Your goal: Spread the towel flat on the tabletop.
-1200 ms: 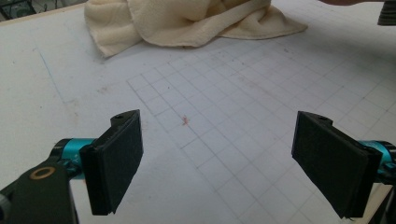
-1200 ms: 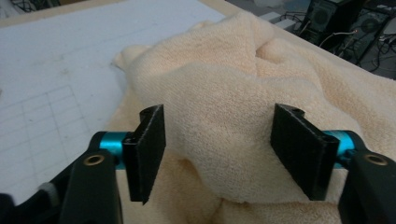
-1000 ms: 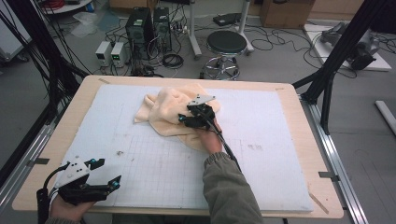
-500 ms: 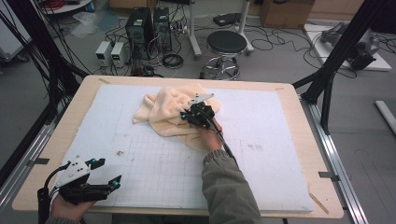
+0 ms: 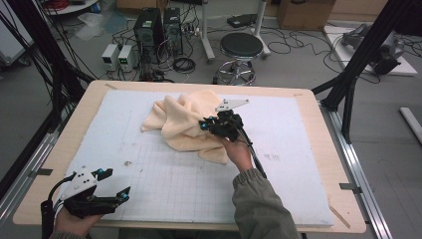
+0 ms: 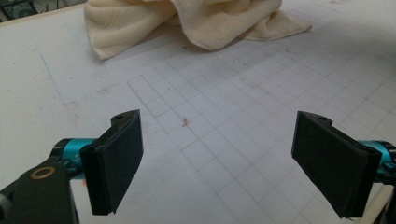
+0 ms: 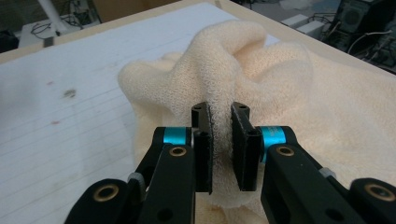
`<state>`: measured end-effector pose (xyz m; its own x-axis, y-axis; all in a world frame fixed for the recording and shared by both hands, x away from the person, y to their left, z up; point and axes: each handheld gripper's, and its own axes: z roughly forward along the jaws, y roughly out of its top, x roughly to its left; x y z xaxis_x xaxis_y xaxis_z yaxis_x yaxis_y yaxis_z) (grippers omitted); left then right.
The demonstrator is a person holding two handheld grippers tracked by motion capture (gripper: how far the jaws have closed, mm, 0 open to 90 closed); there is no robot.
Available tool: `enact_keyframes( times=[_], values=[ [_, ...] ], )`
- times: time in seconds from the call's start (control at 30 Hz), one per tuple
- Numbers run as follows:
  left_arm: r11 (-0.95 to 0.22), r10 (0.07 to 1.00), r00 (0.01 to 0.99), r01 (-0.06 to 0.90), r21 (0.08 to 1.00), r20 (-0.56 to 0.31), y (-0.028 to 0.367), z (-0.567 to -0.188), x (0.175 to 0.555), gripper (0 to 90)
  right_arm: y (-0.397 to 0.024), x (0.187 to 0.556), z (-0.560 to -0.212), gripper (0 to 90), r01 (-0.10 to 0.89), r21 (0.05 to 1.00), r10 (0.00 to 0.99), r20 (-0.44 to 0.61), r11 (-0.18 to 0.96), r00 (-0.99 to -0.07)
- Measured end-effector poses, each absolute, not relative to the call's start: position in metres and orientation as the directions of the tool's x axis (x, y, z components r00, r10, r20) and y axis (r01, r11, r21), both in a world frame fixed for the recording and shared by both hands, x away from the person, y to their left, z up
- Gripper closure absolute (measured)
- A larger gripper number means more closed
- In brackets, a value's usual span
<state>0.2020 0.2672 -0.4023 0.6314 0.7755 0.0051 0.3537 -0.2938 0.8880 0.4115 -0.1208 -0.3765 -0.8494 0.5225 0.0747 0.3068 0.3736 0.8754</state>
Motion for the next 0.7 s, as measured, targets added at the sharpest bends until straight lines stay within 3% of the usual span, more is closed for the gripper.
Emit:
enact_keyframes(
  times=[0.7],
  values=[
    [-0.302, 0.746, 0.666, 0.318, 0.899, 0.015, 0.254, -0.396, 0.203, 17.4, -0.131, 0.323, -0.314, 80.9, 0.224, 0.899, 0.397, 0.062, 0.376, -0.916]
  ],
)
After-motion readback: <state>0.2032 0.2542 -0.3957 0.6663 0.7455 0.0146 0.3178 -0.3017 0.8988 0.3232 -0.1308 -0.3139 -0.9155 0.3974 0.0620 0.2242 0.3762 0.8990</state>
